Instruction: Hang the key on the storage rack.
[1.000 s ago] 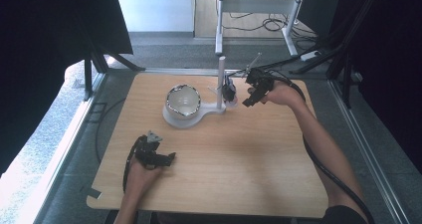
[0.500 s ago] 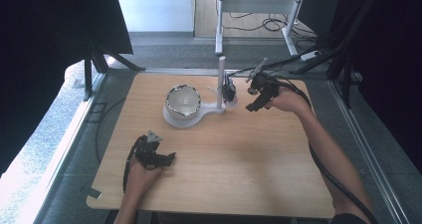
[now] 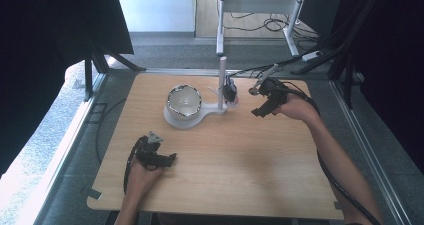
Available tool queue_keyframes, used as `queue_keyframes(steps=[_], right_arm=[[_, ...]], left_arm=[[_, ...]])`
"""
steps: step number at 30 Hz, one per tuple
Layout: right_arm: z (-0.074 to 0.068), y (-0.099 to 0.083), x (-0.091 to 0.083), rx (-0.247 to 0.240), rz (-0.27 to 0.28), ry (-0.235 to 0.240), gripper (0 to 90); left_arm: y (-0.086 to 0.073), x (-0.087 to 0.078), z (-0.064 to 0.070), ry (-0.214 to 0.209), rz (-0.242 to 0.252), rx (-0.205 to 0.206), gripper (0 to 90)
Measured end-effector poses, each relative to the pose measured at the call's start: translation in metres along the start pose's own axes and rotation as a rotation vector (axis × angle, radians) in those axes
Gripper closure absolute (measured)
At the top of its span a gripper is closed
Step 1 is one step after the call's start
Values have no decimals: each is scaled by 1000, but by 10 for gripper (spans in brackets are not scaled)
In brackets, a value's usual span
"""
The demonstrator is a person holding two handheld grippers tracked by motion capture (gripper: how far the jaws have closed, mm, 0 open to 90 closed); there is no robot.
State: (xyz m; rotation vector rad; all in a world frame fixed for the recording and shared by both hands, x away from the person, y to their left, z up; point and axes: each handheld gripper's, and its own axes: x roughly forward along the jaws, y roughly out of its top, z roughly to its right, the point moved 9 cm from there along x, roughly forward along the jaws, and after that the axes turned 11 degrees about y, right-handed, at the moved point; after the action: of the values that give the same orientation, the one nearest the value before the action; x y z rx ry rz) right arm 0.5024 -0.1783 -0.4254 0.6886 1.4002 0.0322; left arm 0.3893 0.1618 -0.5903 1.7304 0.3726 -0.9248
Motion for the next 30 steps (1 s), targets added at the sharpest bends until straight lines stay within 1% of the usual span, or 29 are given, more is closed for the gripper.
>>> queue_keyframes(steps=[1,3,4,6,11,15,16,17,19,24,30], right_arm=[[-1,-4,-2,7,3,-10,86],[-2,-5,-2,6,5,-13,86],[-3,-9,-4,12,15,-17,86],[-4,-10,-4,11,17,-18,86],[-8,-20,-9,19,36,-23,78],[-12,-32,-13,42,53,-29,61],[-12,-32,-13,42,53,-29,61],[-13,-36,-14,42,53,-38,58],[-13,-38,-15,45,54,-37,57],[-14,-51,-21,56,67,-45,48],[-17,-61,-25,63,80,-55,39]], left_arm=[[0,0,0,0,0,0,15],[0,0,0,0,0,0,15],[0,0,0,0,0,1,14],[0,0,0,0,-1,1,15],[0,0,0,0,0,-1,15],[0,0,0,0,0,-1,15],[0,0,0,0,0,-1,15],[0,0,0,-1,-1,-1,15],[0,0,0,-1,-1,-1,15],[0,0,0,-1,0,-1,15],[0,0,0,-1,-1,-1,15]])
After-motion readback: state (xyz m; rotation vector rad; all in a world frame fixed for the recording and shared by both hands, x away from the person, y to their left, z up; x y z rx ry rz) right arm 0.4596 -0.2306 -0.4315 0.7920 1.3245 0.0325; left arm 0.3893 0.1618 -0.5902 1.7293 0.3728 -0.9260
